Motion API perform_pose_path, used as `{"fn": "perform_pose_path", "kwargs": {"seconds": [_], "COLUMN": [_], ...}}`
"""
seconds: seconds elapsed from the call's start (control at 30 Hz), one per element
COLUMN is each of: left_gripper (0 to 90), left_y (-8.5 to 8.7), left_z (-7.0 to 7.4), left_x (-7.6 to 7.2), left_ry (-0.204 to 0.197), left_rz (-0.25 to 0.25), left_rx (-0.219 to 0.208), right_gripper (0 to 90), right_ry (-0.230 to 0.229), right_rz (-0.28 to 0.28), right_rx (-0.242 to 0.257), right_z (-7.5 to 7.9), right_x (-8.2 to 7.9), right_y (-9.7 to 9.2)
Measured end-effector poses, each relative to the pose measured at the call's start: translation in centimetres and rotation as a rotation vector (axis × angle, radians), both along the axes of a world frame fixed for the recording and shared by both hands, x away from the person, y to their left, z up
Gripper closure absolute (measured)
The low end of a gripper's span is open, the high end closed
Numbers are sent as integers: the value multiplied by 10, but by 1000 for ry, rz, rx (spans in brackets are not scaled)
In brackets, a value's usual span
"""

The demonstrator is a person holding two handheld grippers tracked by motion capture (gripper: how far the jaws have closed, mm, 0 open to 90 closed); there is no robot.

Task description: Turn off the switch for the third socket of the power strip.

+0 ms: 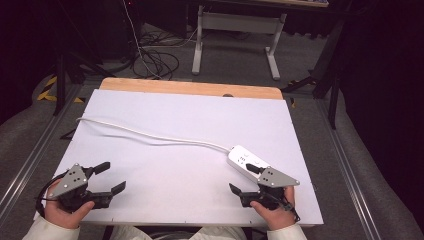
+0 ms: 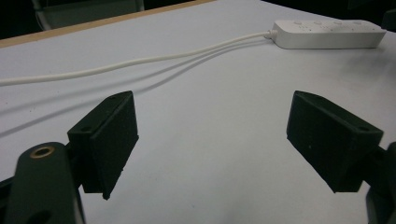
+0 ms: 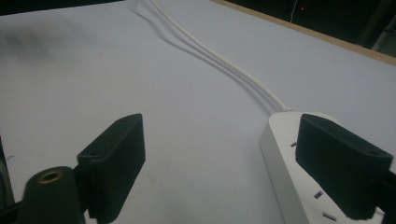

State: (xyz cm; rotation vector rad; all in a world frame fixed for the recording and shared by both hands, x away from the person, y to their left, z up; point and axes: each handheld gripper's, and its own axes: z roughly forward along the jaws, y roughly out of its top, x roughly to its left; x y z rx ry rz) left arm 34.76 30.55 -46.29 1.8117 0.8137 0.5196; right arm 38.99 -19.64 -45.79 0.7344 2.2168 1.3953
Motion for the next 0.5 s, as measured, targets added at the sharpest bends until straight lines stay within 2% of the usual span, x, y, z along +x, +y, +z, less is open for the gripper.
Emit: {"fn": "perform_pose_path", "kwargs": {"seconds": [0.2,0.5], "left_gripper": [174,176], "left_y": [0,0], "left_z": [0,0], "left_x": [0,0], "left_ry": [8,11], "left_rz": [1,3], "left_rx": [-1,2], "right_gripper": [264,329], "right_ry": [11,38], "right_rz": [-4,-28], "right_rx": [-14,-20], "right_z": [14,28], "right_x": [2,11], "right_y": [-2,-7]}}
